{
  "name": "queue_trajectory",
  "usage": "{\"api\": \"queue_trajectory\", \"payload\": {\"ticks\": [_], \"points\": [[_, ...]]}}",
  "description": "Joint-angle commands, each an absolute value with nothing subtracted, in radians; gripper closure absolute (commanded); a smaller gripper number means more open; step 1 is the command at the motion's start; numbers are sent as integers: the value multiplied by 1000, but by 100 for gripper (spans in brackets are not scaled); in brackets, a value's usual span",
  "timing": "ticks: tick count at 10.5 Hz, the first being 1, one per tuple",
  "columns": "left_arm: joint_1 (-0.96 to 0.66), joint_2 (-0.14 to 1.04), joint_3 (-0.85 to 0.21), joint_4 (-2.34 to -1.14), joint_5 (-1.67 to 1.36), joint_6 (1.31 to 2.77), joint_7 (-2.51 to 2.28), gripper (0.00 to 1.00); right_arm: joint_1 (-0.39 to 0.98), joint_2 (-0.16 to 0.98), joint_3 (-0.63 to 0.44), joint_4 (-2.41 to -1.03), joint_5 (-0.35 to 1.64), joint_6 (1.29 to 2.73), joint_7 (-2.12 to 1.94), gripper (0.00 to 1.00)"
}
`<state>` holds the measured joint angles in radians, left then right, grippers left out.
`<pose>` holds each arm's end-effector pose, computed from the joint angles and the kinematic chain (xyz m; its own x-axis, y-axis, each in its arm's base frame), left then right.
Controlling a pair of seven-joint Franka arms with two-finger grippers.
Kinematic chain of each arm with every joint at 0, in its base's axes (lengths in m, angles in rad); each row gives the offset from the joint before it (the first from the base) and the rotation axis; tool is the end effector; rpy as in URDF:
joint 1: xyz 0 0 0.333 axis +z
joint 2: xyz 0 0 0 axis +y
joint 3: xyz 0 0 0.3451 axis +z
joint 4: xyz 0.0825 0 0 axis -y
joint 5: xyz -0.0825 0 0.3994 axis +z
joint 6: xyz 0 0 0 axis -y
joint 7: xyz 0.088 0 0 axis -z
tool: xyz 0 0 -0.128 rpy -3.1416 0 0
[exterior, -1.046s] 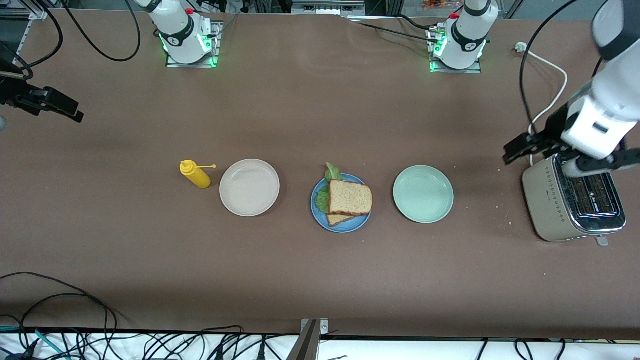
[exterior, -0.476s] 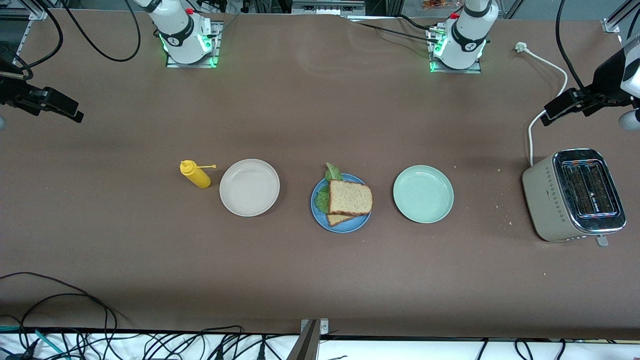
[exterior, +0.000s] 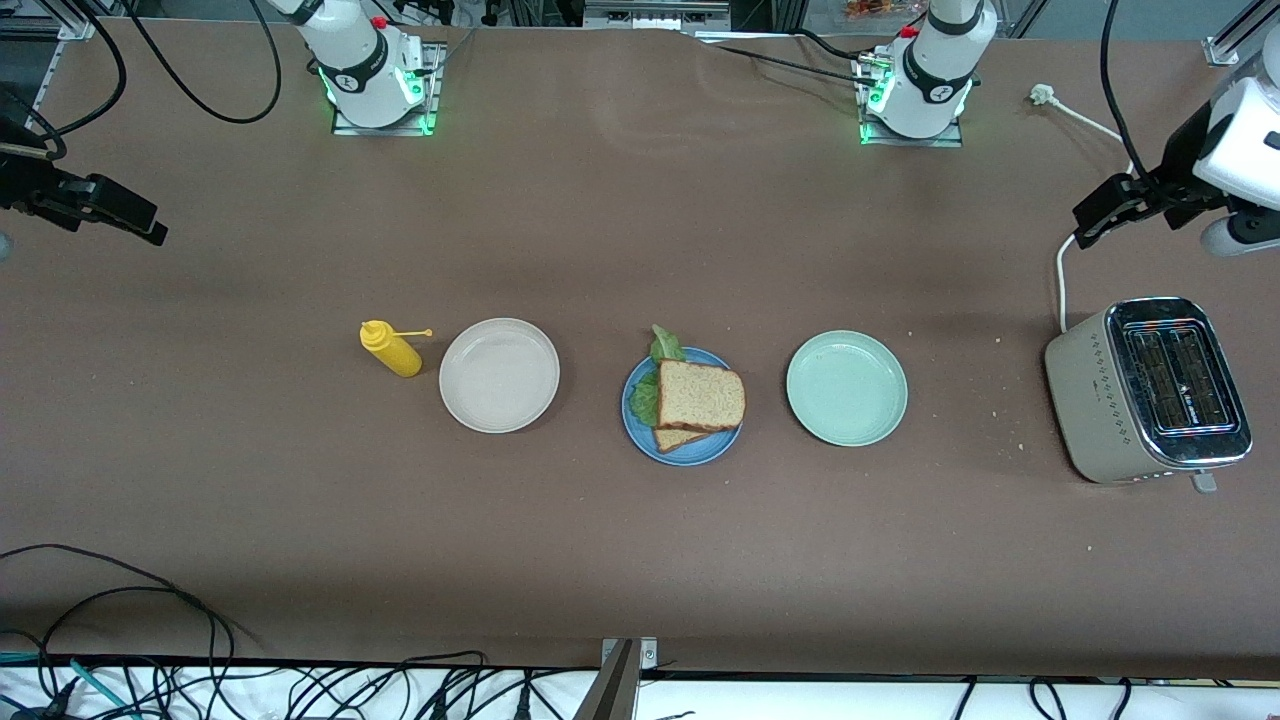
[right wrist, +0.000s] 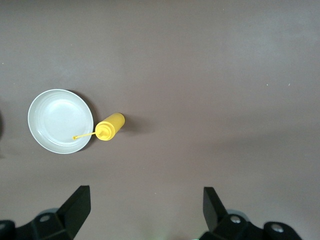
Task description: Make sandwich in blue plate with both arms
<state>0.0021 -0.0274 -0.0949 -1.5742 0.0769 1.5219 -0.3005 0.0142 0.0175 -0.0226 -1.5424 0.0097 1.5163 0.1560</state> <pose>0.5536 -0.0421 0.6425 0.9779 0.2090 -0.0003 0.2083 -0.9745 -0.0832 0.5693 -0.0034 0.6317 0.9856 -0.1631 -0.0445 -0.1634 -0.9866 -0.0024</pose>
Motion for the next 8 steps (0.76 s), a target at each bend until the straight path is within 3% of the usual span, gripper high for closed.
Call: {"api": "queue_trajectory", "payload": {"ticks": [1,8], "points": [[20,-41,-110,-1572,109,1513,-228,0,9,23,-20,-1519,23,1502,163,0],[55,-29,-92,-1555,53,1509,-222,0,9,23,-20,-1519,20,1502,170,0]]}}
